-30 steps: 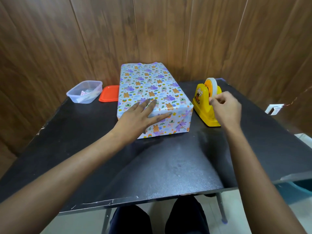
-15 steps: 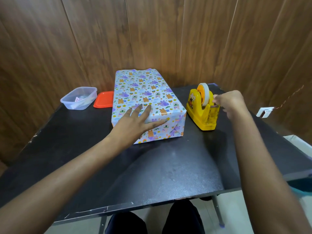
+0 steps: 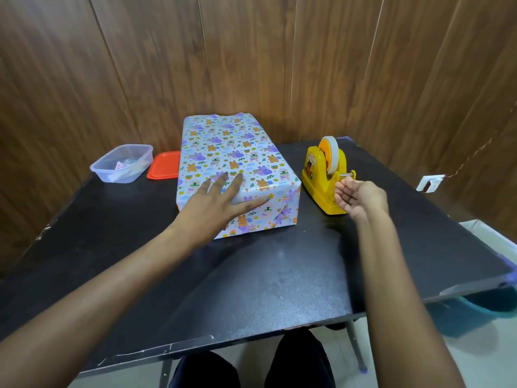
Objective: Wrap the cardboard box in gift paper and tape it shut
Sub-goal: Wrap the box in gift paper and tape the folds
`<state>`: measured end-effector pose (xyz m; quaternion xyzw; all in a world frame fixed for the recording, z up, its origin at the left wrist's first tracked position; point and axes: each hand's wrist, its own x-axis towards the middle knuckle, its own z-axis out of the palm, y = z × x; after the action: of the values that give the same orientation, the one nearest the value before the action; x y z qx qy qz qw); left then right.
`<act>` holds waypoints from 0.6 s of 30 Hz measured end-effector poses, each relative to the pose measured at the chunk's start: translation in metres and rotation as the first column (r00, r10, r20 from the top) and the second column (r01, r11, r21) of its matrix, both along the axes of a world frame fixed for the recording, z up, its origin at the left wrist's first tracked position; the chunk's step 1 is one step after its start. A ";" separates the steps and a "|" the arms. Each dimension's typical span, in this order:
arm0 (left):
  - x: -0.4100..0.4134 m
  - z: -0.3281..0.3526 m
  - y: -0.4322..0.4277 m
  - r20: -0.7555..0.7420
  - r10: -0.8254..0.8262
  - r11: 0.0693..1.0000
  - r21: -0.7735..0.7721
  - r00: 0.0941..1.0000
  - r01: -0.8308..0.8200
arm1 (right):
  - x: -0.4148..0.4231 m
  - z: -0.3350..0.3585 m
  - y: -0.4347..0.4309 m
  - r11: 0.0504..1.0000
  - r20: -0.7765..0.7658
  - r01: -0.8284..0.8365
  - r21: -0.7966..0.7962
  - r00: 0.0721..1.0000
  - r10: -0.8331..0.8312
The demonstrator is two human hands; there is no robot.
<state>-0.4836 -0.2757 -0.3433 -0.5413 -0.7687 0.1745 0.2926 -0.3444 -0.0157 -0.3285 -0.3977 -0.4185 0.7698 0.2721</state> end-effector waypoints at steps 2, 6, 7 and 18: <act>0.000 0.000 0.000 0.004 -0.003 1.000 -0.001 1.000 0.003 | -0.003 0.001 -0.003 0.993 -0.060 0.033 -0.112 0.997 -0.040; 0.001 0.000 0.000 0.013 0.000 1.000 -0.010 1.000 0.000 | -0.010 0.003 -0.007 0.968 -0.129 0.087 -0.237 0.984 -0.120; 0.001 0.000 0.000 0.012 0.000 1.000 -0.012 1.000 0.001 | -0.011 0.004 -0.007 0.964 -0.129 0.102 -0.247 0.982 -0.138; 0.001 0.001 0.001 0.030 0.004 1.000 -0.019 1.000 -0.004 | -0.011 0.016 -0.011 0.971 0.064 0.202 -0.129 0.979 -0.195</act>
<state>-0.4830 -0.2744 -0.3422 -0.5450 -0.7725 0.1740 0.2756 -0.3550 -0.0265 -0.3130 -0.4746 -0.3307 0.7547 0.3095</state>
